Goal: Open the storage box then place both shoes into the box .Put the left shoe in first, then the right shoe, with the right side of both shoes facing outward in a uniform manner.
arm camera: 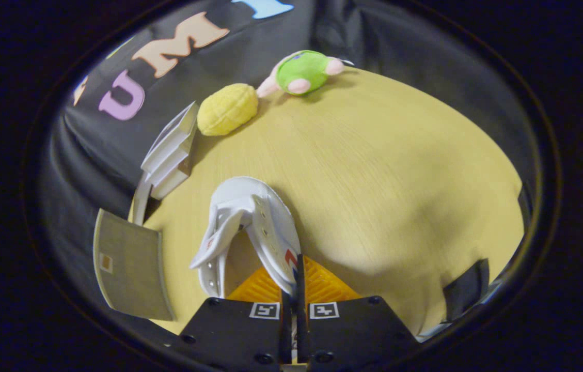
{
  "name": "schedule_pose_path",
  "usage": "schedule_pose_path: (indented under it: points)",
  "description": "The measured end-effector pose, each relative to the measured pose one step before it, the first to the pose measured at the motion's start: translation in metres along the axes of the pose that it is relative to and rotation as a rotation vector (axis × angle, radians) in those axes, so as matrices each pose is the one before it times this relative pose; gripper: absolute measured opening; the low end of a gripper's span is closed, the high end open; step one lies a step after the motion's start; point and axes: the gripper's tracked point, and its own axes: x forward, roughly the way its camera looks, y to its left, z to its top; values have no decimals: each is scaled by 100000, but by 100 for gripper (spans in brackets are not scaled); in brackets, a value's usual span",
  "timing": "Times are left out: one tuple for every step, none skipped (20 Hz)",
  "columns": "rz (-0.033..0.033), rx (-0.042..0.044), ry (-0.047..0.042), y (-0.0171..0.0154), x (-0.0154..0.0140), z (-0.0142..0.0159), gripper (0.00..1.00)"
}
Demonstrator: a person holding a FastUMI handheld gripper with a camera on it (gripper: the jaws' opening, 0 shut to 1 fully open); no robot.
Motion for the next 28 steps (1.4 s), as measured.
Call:
schedule_pose_path:
  points:
    - [2538,3820,802,333,-33,-352,7]
    - [2011,2323,-189,312,-284,-235,7]
    - [1367,568,-413,425,-224,-198,7]
    - [737,65,24,509,-340,-173,7]
    - [1073,-154,113,556,-390,-62,7]
    - [1703,-185,-83,941,-474,-145,7]
    - [2199,101,-32,1147,-500,24,7]
    - [2560,83,-139,1233,-543,72,7]
    - [2453,-42,-266,1346,-456,186,7]
    - [1885,-210,-467,1232,-527,22,7]
    - [1492,-602,-472,1286,-386,231,7]
    - [1208,-693,-610,1388,-469,166,7]
    - [1291,-654,-277,1455,-386,156,7]
    - [1437,-500,-170,1532,-470,20,7]
    - [1910,-259,76,1725,-316,-13,7]
    - [2474,-228,684,1787,-252,-317,7]
    - [2788,52,1102,1897,-130,-450,7]
    - [2714,39,1738,2001,25,-531,7]
    - [2538,-629,2103,2044,227,-966,7]
    - [2160,-1107,2047,1850,193,-723,7]
    - [1646,-1202,2250,1779,555,-768,7]
    - [1623,-1194,2352,1437,714,-573,7]
    - [1677,-1130,2444,1750,751,-819,7]
    - [1671,-1142,2220,1646,940,-794,7]
    - [1447,-708,1968,1463,1010,-734,7]
    - [862,-342,2142,1512,1185,-1113,7]
    - [329,-59,1511,842,1069,-69,7]
    - [-374,-128,1424,714,1172,-753,7]
